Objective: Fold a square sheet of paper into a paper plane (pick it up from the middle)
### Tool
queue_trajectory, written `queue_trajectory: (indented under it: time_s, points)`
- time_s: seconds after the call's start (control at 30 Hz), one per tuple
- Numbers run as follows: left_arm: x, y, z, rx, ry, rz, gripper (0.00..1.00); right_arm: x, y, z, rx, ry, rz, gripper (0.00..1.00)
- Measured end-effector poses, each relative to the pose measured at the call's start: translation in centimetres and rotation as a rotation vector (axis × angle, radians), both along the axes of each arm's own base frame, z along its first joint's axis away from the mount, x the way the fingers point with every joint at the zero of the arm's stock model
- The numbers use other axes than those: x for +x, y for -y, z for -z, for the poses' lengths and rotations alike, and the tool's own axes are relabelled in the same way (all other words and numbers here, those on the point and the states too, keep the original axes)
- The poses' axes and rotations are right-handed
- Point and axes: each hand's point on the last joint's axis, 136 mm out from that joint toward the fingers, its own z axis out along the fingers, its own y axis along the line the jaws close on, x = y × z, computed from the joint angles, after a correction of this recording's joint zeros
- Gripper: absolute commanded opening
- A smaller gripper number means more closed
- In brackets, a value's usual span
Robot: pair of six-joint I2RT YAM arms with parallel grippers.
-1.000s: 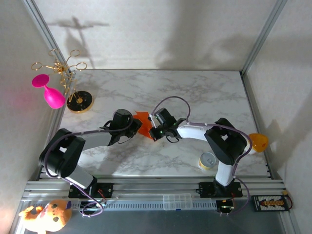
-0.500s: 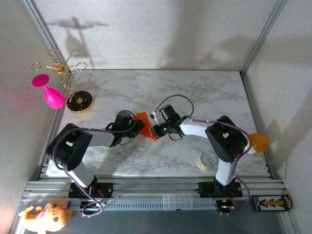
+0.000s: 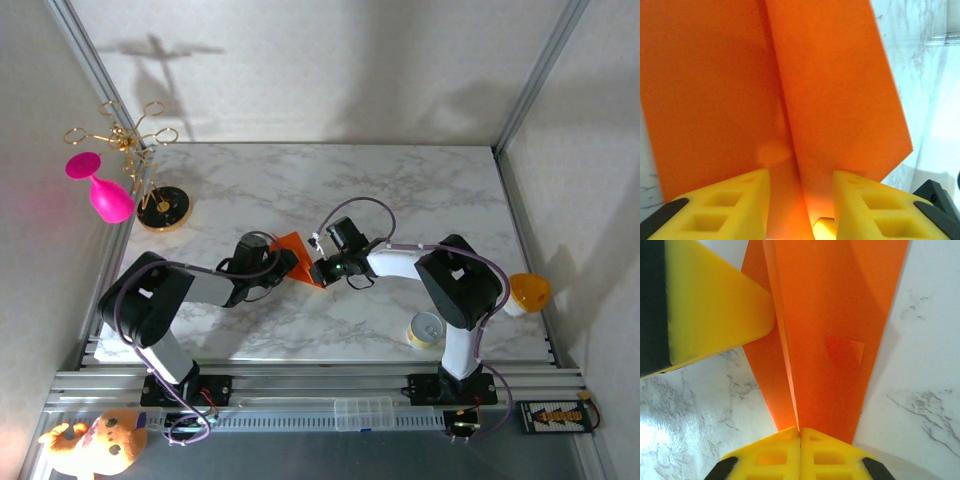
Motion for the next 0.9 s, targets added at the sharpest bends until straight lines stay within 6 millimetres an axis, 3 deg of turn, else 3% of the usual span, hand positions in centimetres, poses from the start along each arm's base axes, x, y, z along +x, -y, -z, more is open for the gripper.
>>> queue_trajectory:
  time_s: [0.27, 0.5, 0.77, 0.9]
  points:
    - [0.2, 0.4, -0.4, -0.016, 0.025, 0.016, 0.48, 0.1, 0.0, 0.2, -0.001, -0.004, -0.005, 0.10]
    - [0.3, 0.5, -0.3, -0.013, 0.014, 0.017, 0.43, 0.2, -0.1, 0.1, 0.000, 0.000, -0.008, 0.13]
    - [0.6, 0.4, 0.2, 0.008, -0.050, -0.002, 0.42, 0.4, 0.0, -0.1, -0.006, 0.008, -0.005, 0.28]
    - [0.7, 0.4, 0.3, 0.009, -0.083, -0.020, 0.42, 0.7, 0.4, -1.1, -0.002, 0.054, 0.016, 0.33]
